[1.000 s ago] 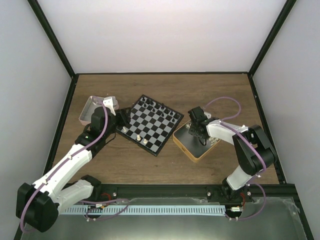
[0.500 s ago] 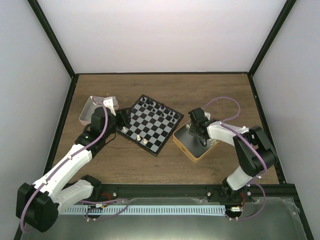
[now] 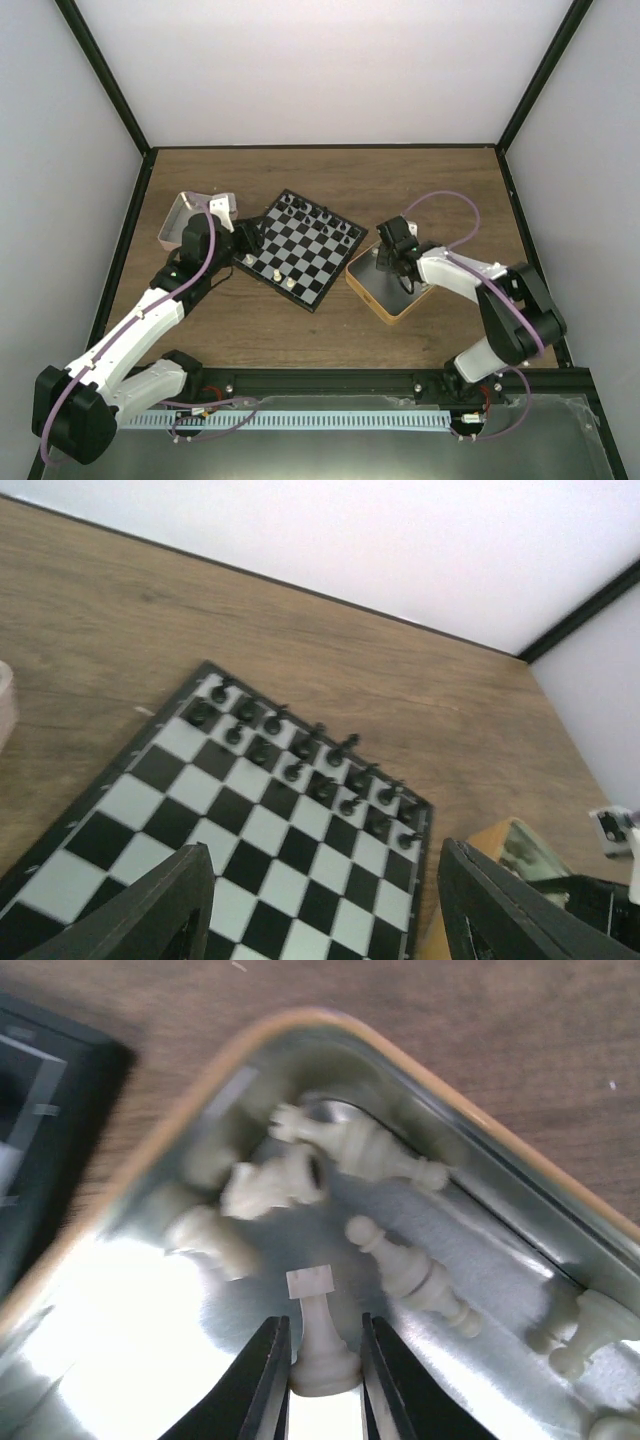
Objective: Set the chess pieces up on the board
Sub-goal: Pick up the chess piece from the storage box, then place the chess piece on the chessboard.
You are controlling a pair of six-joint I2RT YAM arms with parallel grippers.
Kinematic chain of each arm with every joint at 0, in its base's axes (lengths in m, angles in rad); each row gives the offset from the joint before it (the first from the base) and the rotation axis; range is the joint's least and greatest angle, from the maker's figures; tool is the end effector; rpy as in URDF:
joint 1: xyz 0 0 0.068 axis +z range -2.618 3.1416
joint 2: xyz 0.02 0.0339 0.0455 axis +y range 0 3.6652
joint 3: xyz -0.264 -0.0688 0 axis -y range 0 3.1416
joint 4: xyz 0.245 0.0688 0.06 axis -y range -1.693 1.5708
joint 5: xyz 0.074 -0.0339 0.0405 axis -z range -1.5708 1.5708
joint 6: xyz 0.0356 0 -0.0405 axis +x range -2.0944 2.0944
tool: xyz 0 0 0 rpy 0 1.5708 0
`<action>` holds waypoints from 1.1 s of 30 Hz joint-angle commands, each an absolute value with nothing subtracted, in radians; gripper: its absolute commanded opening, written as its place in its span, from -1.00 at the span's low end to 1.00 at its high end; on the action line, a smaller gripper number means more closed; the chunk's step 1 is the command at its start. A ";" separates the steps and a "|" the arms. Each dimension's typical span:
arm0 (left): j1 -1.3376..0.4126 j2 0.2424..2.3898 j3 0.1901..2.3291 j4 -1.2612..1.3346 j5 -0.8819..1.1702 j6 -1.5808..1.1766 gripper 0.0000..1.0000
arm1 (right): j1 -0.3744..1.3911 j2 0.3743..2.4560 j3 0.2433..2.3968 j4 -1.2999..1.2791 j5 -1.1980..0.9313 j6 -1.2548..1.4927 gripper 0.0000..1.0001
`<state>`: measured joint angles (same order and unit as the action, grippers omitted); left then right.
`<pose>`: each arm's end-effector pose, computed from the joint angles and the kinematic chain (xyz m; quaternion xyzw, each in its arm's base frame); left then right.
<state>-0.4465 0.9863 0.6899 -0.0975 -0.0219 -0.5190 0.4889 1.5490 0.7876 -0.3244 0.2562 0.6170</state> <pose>0.2054 -0.0975 0.2774 -0.0362 0.8310 -0.2496 0.4958 0.2546 0.1252 0.1559 0.0922 0.9589 0.0196 0.2678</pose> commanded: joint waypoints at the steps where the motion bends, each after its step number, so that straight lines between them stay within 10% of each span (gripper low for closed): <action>1: -0.443 0.991 0.685 0.001 0.178 -0.490 0.27 | 0.521 1.381 0.748 -0.210 0.197 0.529 -0.66; 19: -0.449 1.165 0.806 0.350 0.878 -0.860 0.39 | 0.527 1.023 0.688 0.276 -0.788 0.375 -0.64; 33: -0.527 1.234 0.860 0.321 0.988 -0.883 0.04 | 0.544 1.099 0.752 0.266 -0.904 0.338 -0.64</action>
<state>-0.5117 1.2297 0.8230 0.3267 0.9531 -0.9092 0.5346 1.1007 0.7044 0.2413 -0.8631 0.3569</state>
